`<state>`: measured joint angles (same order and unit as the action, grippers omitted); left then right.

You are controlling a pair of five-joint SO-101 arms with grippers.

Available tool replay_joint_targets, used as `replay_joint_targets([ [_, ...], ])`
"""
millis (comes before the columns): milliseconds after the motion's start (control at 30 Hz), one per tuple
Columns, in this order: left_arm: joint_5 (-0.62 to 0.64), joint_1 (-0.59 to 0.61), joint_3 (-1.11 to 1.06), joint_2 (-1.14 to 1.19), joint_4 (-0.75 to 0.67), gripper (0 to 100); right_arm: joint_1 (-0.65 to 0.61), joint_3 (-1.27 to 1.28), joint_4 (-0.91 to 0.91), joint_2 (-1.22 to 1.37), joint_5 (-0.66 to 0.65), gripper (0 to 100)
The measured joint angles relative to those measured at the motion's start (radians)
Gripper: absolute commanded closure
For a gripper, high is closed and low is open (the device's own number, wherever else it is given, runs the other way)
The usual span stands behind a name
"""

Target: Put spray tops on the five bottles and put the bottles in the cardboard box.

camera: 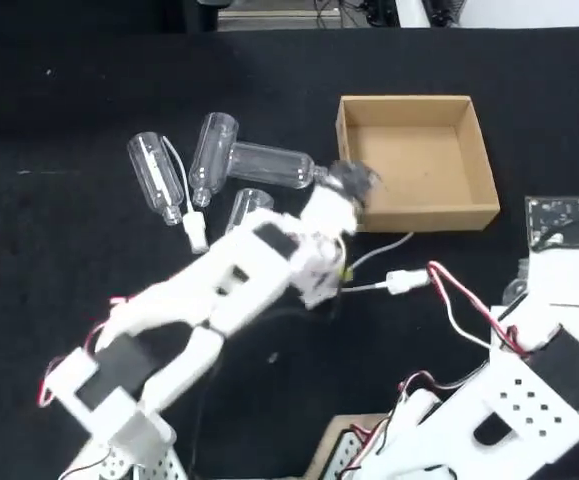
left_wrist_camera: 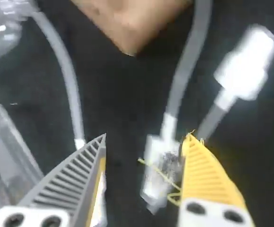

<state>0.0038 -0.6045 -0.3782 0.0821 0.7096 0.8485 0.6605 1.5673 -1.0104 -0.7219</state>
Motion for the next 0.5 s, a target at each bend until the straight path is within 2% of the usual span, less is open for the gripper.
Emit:
replay_joint_targets([
  [100,0.038,0.006,0.020,0.058,0.000,76,-0.014,0.028,-0.037,0.000,0.000,98.7],
  [333,0.041,-0.012,0.026,0.084,0.000,76,-0.014,0.044,-0.069,0.000,0.000,98.7],
  [500,-0.021,-0.060,0.025,0.092,0.044,76,-0.017,0.044,-0.069,0.000,0.000,98.7],
])
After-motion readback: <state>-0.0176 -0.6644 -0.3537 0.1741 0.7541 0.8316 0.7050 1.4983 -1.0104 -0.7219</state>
